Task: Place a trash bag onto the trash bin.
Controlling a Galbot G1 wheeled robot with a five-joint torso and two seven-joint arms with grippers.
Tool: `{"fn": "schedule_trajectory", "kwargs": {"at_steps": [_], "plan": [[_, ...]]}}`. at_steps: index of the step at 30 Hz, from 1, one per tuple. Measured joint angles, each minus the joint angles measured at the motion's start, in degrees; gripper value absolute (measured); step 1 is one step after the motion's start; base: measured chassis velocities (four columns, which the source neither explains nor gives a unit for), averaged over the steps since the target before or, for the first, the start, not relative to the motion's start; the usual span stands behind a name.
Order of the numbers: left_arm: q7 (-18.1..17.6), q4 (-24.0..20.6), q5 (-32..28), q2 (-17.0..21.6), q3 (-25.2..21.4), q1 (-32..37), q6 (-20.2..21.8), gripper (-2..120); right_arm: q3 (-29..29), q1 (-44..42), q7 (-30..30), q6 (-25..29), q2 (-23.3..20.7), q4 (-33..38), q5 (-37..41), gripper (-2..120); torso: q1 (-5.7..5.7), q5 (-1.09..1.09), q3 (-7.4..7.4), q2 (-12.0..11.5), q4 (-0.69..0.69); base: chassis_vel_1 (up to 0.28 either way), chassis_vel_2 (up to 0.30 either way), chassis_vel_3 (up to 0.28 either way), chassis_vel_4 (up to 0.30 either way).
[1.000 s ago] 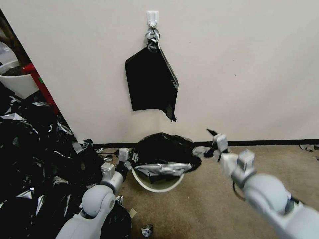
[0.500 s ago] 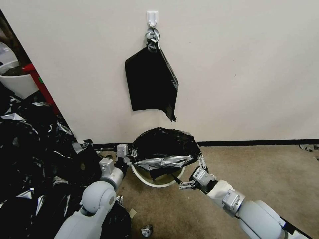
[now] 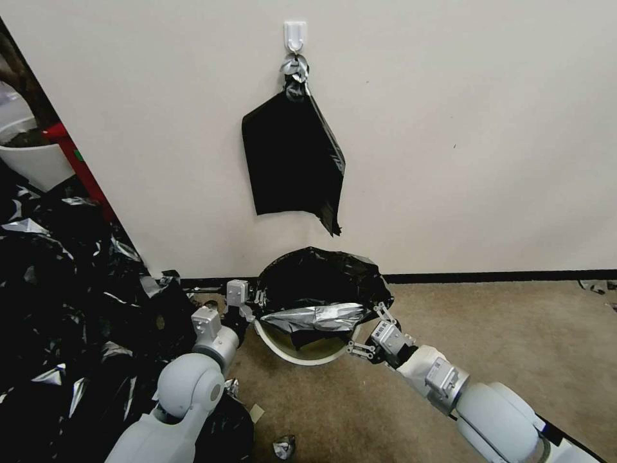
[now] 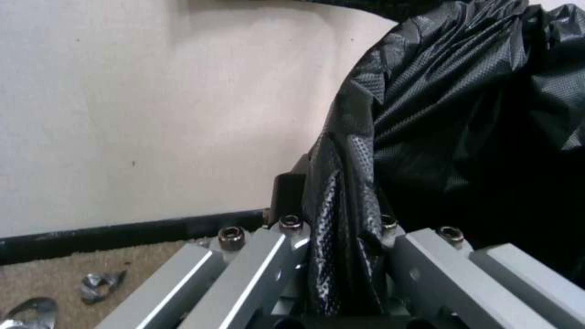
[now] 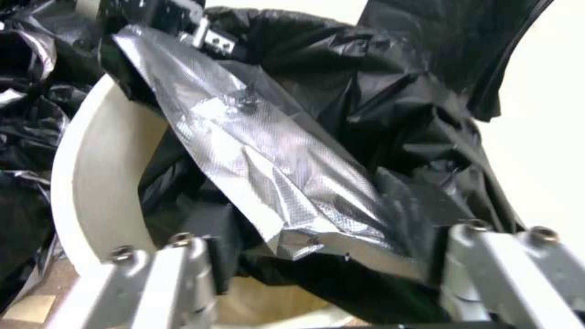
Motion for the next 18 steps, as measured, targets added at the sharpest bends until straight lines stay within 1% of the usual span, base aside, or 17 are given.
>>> {"fn": "schedule_trajectory", "kwargs": {"at_steps": [1,2,3,4,6,7,10,11,12,14,15,17,18], "plan": [[0.0,-0.1,0.0,0.0,0.0,0.0,0.0,5,-0.1,-0.1,-0.1,0.3,0.0,-0.3,0.0,49,0.0,0.0,0.0,0.0,0.0,0.0,0.0,0.0,0.0],[-0.1,-0.4,-0.1,0.1,-0.2,0.0,0.0,5,-0.2,-0.6,-2.1,4.5,0.2,-1.4,0.0,34,0.0,0.0,0.0,0.0,0.0,0.0,0.0,0.0,0.0],[-0.3,-0.5,-0.3,0.1,-0.3,0.0,0.0,5,-0.2,-0.9,-3.6,6.7,0.3,-2.0,0.2,29,0.0,0.0,0.0,0.0,0.0,0.0,0.0,0.0,0.0],[-0.3,-0.5,-0.3,0.1,-0.3,0.0,0.0,5,-0.2,-0.9,-3.6,6.7,0.3,-2.0,0.2,29,0.0,0.0,0.0,0.0,0.0,0.0,0.0,0.0,0.0],[-0.9,-0.8,-1.0,0.1,-0.5,0.0,0.1,5,-0.3,-1.5,-7.2,12.7,0.8,-3.8,1.1,20,0.0,0.0,0.0,0.0,0.0,0.0,0.0,0.0,0.0],[-0.9,-0.8,-1.0,0.1,-0.5,0.0,0.1,5,-0.3,-1.5,-7.2,12.7,0.8,-3.8,1.1,20,0.0,0.0,0.0,0.0,0.0,0.0,0.0,0.0,0.0],[-1.5,-1.4,-2.4,0.2,-0.8,-0.1,0.4,5,0.1,-2.3,-13.5,19.7,1.4,-7.2,3.3,4,0.0,0.0,0.0,0.0,0.0,0.0,0.0,0.0,0.0],[-1.5,-1.4,-2.4,0.2,-0.8,-0.1,0.4,5,0.1,-2.3,-13.5,19.7,1.4,-7.2,3.3,4,0.0,0.0,0.0,0.0,0.0,0.0,0.0,0.0,0.0],[-1.6,-1.6,-2.7,0.3,-0.8,-0.1,0.5,5,0.1,-2.4,-15.4,21.3,1.6,-8.1,4.2,0,0.0,0.0,0.0,0.0,0.0,0.0,0.0,0.0,0.0],[-1.9,-2.3,-3.6,0.3,-0.9,0.0,1.0,5,0.0,-2.3,-19.7,24.1,2.4,-9.9,6.3,0,0.0,0.0,0.0,0.0,0.0,0.0,0.0,0.0,0.0],[-1.9,-2.3,-3.6,0.3,-0.9,0.0,1.0,5,0.0,-2.3,-19.7,24.1,2.4,-9.9,6.3,0,0.0,0.0,0.0,0.0,0.0,0.0,0.0,0.0,0.0],[-2.1,-3.4,-5.1,0.3,-0.9,0.3,1.6,5,-0.6,-1.8,-23.0,25.7,3.8,-11.7,6.8,0,0.0,0.0,0.0,0.0,0.0,0.0,0.0,0.0,0.0],[-2.1,-3.4,-5.1,0.3,-0.9,0.3,1.6,5,-0.6,-1.8,-23.0,25.7,3.8,-11.7,6.8,0,0.0,0.0,0.0,0.0,0.0,0.0,0.0,0.0,0.0]]}}
